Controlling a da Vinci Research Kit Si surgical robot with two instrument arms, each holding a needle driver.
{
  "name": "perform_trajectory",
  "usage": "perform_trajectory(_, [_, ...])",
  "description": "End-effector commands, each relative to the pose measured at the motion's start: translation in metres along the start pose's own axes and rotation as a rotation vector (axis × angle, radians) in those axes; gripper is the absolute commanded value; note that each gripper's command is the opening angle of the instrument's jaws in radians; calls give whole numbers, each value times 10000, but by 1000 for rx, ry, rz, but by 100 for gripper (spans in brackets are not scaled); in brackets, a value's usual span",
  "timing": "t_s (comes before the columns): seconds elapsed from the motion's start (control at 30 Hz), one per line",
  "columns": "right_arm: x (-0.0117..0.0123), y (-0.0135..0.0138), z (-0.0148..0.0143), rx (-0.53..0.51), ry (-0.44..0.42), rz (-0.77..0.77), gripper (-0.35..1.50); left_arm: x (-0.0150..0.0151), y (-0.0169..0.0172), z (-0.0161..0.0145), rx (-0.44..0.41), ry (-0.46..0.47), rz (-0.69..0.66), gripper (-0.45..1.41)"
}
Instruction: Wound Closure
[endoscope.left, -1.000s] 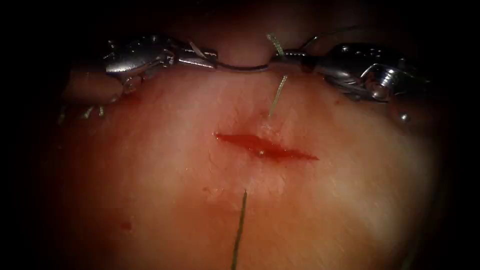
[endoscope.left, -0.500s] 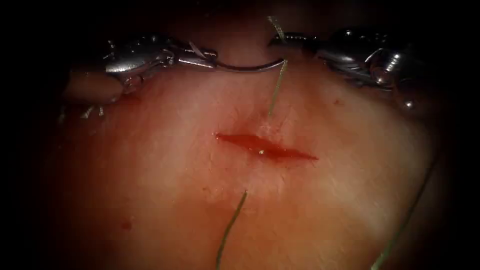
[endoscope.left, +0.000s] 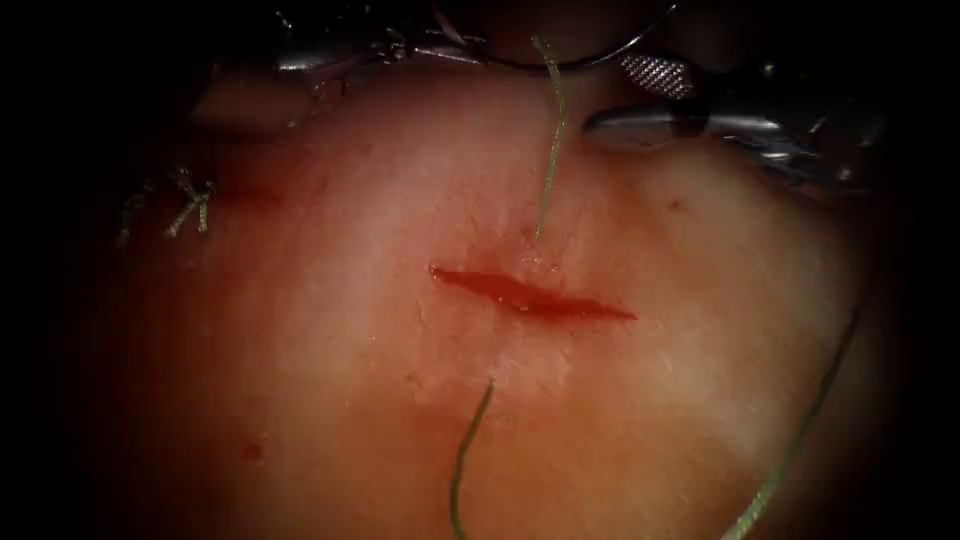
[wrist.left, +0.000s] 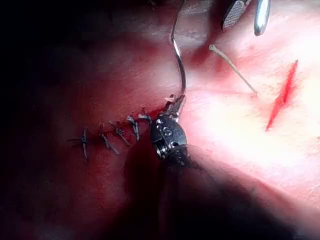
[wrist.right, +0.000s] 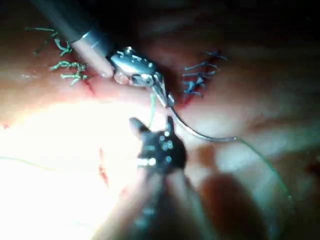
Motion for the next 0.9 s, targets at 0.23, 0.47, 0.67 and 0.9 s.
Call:
perform_trajectory(0.23, [-82,-5,2,2,-31,-52,128,-6,-25,25,25,-13,-39,73])
perform_trajectory(0.47, [-71,5,-24,-7,-16,-28,128,13,-26,6,146,5,-185,132])
perform_trajectory(0.67, [-65,-1,-34,1,-10,-22,128,51,8,-58,146,24,-77,128])
perform_trajectory(0.9, [-71,2,-32,-2,-9,-32,128,55,90,-91,66,26,61,125])
